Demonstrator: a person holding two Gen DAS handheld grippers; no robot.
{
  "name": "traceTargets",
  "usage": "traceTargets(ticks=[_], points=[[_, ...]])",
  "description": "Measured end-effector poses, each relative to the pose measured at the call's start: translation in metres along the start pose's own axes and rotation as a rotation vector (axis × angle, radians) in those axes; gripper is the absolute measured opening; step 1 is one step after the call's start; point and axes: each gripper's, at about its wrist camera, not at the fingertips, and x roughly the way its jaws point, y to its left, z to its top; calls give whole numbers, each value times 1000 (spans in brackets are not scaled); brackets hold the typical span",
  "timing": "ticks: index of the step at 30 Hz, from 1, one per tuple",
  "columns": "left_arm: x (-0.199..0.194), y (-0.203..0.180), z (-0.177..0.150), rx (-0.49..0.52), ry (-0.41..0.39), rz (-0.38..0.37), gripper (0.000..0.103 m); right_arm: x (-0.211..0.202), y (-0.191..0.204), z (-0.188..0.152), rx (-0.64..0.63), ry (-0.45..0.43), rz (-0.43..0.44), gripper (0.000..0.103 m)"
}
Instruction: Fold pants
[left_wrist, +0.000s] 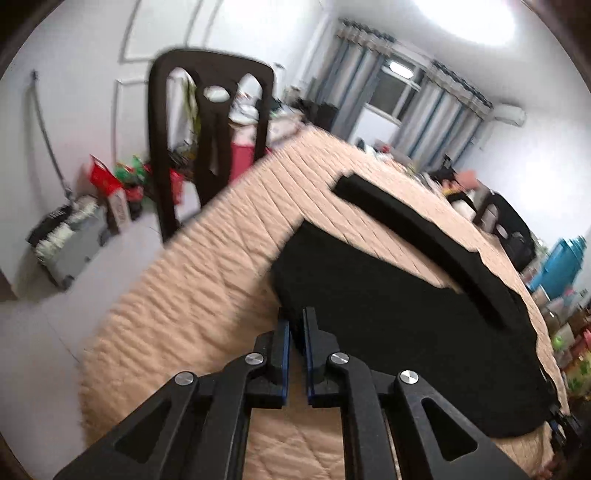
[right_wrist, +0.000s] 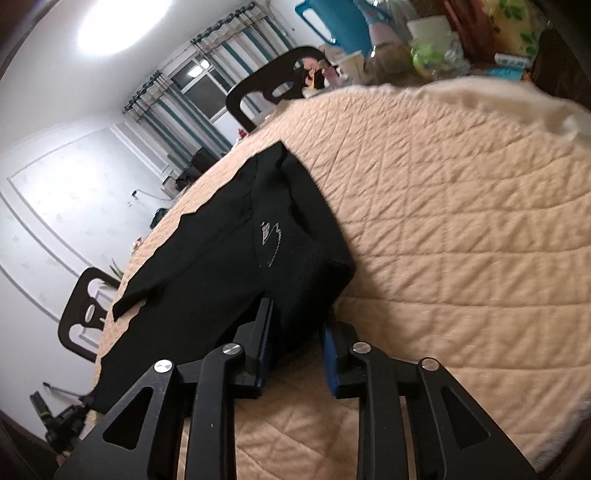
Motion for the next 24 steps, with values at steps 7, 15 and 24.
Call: traceTargets(ticks=[7, 15, 24], points=[[-9, -17, 7, 56, -57, -34, 27, -28, 21, 6, -121, -172, -194, 27], [39, -43, -10, 167, 93, -86, 28, 6, 27, 8, -209, -119, -168, 27], [41, -38, -7, 178, 99, -44, 32, 16, 19, 12, -234, -91, -211, 21]])
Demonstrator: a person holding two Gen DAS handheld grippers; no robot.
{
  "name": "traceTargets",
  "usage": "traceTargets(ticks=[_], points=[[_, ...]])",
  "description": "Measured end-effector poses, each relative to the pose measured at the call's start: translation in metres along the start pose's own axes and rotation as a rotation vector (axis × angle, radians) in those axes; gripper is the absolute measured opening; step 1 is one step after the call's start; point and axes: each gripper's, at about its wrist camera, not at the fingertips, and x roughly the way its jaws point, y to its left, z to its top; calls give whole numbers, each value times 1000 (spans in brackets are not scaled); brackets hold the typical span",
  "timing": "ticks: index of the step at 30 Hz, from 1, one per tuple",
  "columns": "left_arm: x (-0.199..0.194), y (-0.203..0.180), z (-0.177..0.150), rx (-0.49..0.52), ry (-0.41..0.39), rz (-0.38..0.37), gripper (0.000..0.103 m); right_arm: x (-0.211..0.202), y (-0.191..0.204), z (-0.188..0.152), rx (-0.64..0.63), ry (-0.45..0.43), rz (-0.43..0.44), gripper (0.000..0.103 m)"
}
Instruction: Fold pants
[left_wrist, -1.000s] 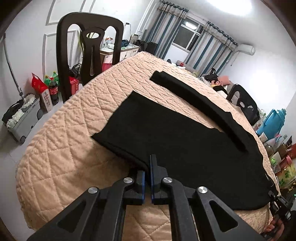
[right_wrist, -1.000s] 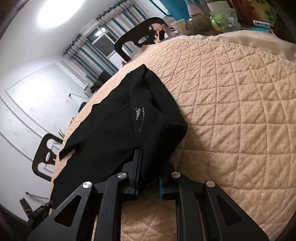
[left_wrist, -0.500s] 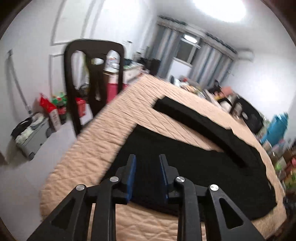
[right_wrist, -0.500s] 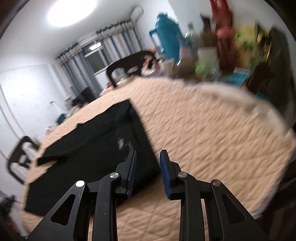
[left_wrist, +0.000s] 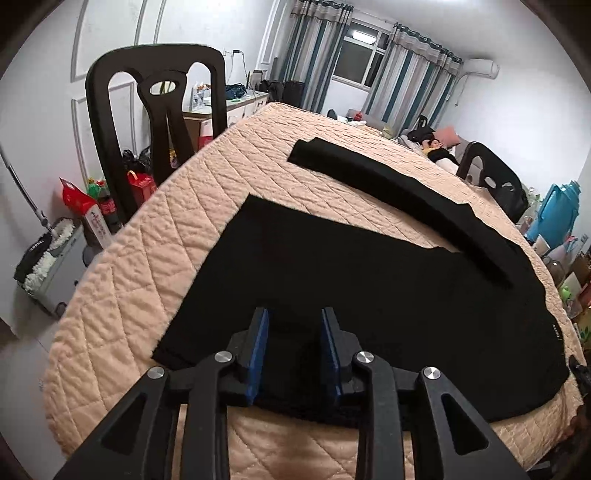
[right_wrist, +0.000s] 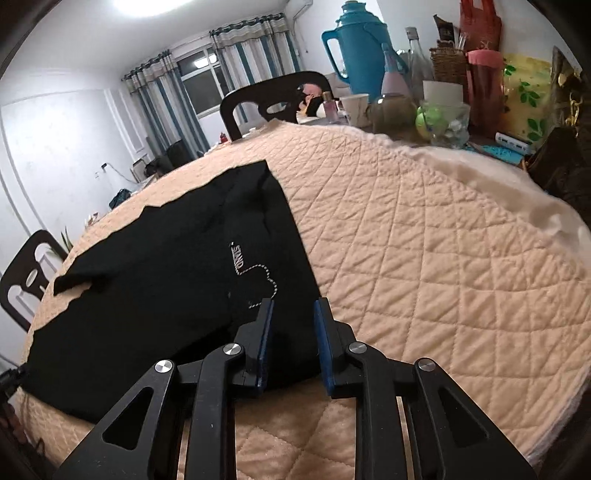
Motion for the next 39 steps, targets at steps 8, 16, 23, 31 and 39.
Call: traceTargets(ticks=[8, 16, 23, 31, 39], points=[[21, -34, 17, 103, 2, -2, 44, 12, 40, 11, -95, -10, 84, 22], [42, -49, 21, 160, 37, 27, 49, 42, 46, 8, -124, 85, 57, 24], [28, -57, 12, 194, 27, 28, 50, 26, 41, 3, -128, 72, 41, 24], [18, -71, 4, 225, 16, 8, 51, 13, 58, 3, -169, 44, 76, 24], [27, -84, -4, 268, 51, -20, 56, 27, 75, -4, -226, 93, 119, 24]])
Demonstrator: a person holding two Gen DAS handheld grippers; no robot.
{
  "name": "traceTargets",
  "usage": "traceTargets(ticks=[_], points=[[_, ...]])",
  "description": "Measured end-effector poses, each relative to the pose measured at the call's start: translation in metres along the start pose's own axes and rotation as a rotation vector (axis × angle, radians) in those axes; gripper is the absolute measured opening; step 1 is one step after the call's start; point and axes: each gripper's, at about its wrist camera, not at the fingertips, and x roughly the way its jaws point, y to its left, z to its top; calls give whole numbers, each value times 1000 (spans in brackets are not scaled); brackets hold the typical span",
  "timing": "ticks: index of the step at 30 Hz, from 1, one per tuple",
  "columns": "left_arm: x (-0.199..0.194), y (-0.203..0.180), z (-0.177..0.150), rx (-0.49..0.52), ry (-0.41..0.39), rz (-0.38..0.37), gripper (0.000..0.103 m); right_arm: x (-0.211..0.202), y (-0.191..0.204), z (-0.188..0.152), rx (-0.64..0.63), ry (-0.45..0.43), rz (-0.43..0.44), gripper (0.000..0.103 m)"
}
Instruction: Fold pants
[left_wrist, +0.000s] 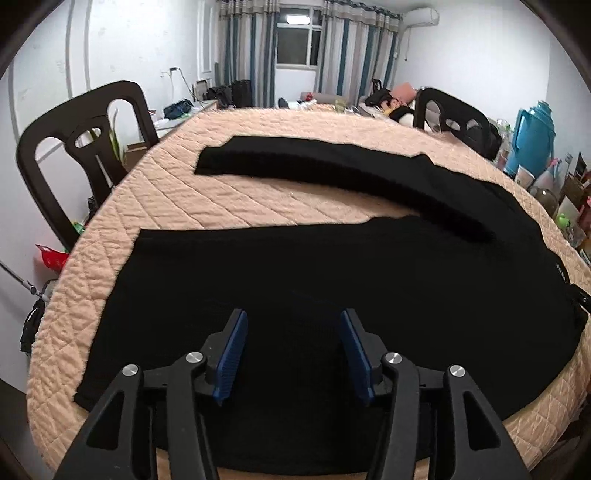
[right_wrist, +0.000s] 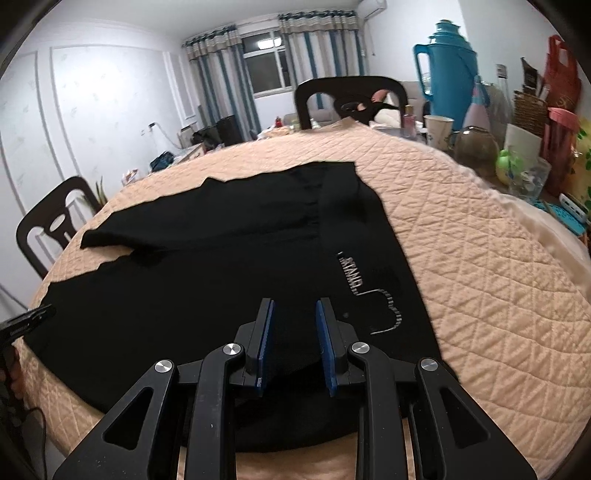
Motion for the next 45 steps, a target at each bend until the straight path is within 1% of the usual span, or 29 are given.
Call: traceTargets(ticks=[1, 2, 3, 7, 10, 13, 14, 16, 19, 22, 23, 25, 26, 27, 29, 32, 35, 38, 40, 42, 43, 44, 45], points=[[4, -1, -1, 3, 8, 3, 56, 5, -1, -2, 4, 22, 0, 24], [3, -2, -1, 15, -7, 16, 57, 12, -3, -3, 17, 48, -2, 24], [3, -4, -1, 22, -1, 21, 57, 14, -4, -5, 24, 51, 4, 24], [1, -4, 5, 23, 7, 11, 57, 6, 1, 0, 9, 25, -1, 24], [-1, -8, 15, 43, -3, 9, 57, 6, 8, 11, -25, 19, 1, 24], [-3, -14, 31, 69, -16, -11, 57, 7, 18, 26, -61, 9, 30, 26], [-2, -18, 39, 83, -18, -12, 57, 10, 23, 31, -72, 10, 42, 31], [3, -23, 52, 102, -18, -17, 58, 18, 32, 42, -100, 21, 71, 37], [13, -29, 72, 120, -10, -24, 58, 34, 45, 60, -155, 53, 91, 37], [26, -36, 99, 144, 7, -43, 58, 55, 56, 82, -204, 85, 113, 37], [32, -39, 111, 158, 12, -45, 58, 61, 57, 89, -214, 95, 120, 37], [44, -45, 132, 187, 19, -52, 65, 78, 59, 108, -225, 122, 133, 37], [51, -48, 143, 196, 18, -49, 66, 87, 59, 115, -233, 134, 137, 37], [59, -50, 151, 200, 21, -39, 67, 98, 61, 124, -244, 150, 137, 37], [80, -57, 170, 225, 26, -28, 67, 122, 63, 139, -268, 175, 110, 37], [111, -61, 189, 209, 42, -13, 67, 153, 61, 158, -260, 214, 86, 37], [143, -61, 203, 187, 76, -11, 67, 176, 55, 173, -232, 240, 82, 37], [172, -60, 211, 166, 112, -3, 67, 200, 50, 185, -214, 268, 56, 38], [185, -57, 215, 157, 125, 10, 67, 215, 47, 188, -209, 288, 38, 38], [195, -57, 218, 147, 137, 5, 67, 225, 46, 189, -210, 302, 22, 38], [198, -58, 220, 143, 139, 2, 70, 228, 45, 190, -208, 305, 20, 39], [200, -59, 221, 142, 134, -1, 73, 230, 45, 191, -207, 290, 24, 44], [201, -60, 220, 147, 124, 1, 76, 232, 46, 190, -208, 285, 23, 45]])
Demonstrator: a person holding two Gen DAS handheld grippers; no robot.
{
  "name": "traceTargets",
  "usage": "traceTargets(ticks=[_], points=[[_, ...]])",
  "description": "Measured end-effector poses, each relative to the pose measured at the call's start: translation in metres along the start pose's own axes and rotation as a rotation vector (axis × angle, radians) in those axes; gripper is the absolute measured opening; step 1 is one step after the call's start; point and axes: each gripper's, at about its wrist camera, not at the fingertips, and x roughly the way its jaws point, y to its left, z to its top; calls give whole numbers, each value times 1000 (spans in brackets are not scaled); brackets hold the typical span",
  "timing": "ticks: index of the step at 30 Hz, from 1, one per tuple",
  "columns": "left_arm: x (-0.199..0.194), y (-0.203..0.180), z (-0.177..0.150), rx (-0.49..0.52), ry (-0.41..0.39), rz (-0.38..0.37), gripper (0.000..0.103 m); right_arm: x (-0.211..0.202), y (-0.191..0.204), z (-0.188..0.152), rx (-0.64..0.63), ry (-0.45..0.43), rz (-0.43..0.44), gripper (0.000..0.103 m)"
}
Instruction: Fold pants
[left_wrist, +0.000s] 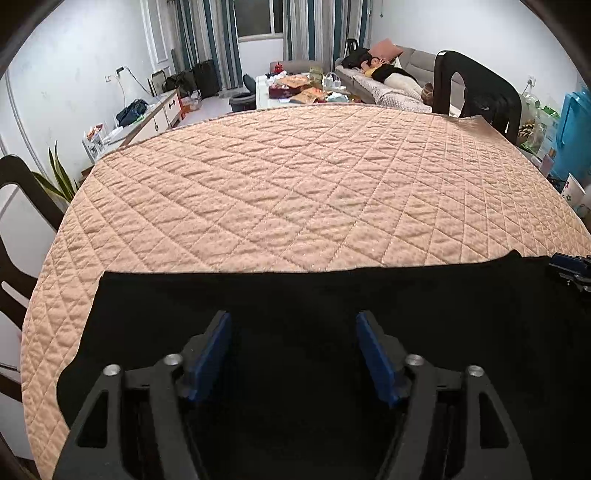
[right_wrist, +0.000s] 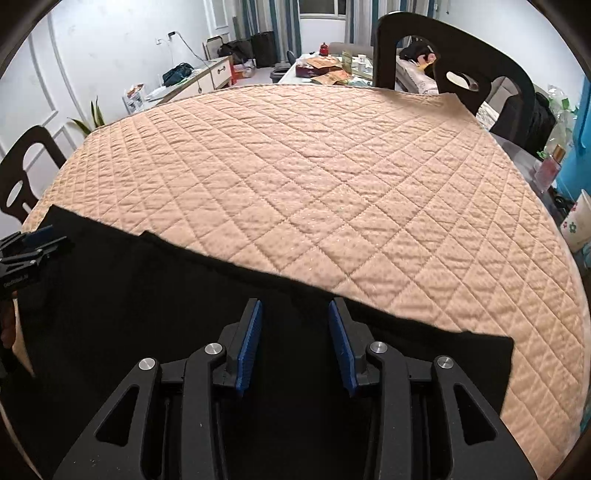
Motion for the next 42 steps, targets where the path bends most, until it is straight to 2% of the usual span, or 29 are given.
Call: traceTargets(ticks=[3, 4, 5, 6, 7, 8, 9, 11, 13, 20, 24, 27, 30, 33, 36, 37, 38, 39, 40, 42], points=[[1, -3, -2, 16, -24, 14, 78, 1, 4, -1, -11, -11, -17, 47], [0, -2, -1, 17, -22, 7, 71, 2, 5, 0, -8, -10, -18, 47], [0, -2, -1, 14, -18, -12, 66, 2, 5, 1, -5, -9, -15, 42], [-3, -6, -3, 21, -21, -24, 56, 3, 3, 3, -2, -10, 4, 35], [-4, -9, -2, 39, -26, -24, 36, 3, 4, 5, 0, -9, 13, 25], [-6, -14, -4, 56, -28, -42, 24, 3, 8, 6, -6, -7, 4, 20], [-9, -21, -6, 66, -28, -33, 8, 3, 10, 6, -13, -6, -3, 15], [-12, -33, -8, 105, -28, 26, 4, -2, 14, 5, -12, -5, -12, 9], [-21, -33, -13, 91, -32, 33, 3, -14, 15, 2, -3, -32, 0, 8], [-104, -14, -42, 13, -166, -37, 3, -101, 19, -32, 0, -201, 70, 8], [-163, -11, -85, 2, -263, -75, 3, -154, 25, -75, -2, -301, 121, 8], [-194, -7, -131, -20, -306, -113, 3, -185, 29, -126, 6, -363, 129, 8], [-206, -7, -177, -27, -306, -151, 3, -195, 28, -172, 44, -377, 160, 8], [-203, -8, -220, -43, -262, -179, 4, -183, 24, -223, 121, -336, 193, 9], [-195, -1, -244, -84, -214, -197, 4, -156, 19, -253, 193, -233, 243, 14], [-196, 2, -247, -91, -211, -194, 4, -152, 17, -258, 210, -220, 257, 21], [-197, 5, -247, -96, -213, -195, 6, -153, 14, -265, 229, -249, 285, 21], [-199, 8, -244, -105, -220, -193, 13, -157, 13, -269, 241, -264, 286, 21], [-202, 11, -239, -113, -231, -187, 28, -159, 10, -270, 261, -264, 275, 21], [-205, 9, -230, -118, -254, -168, 48, -164, 4, -267, 291, -282, 264, 28]])
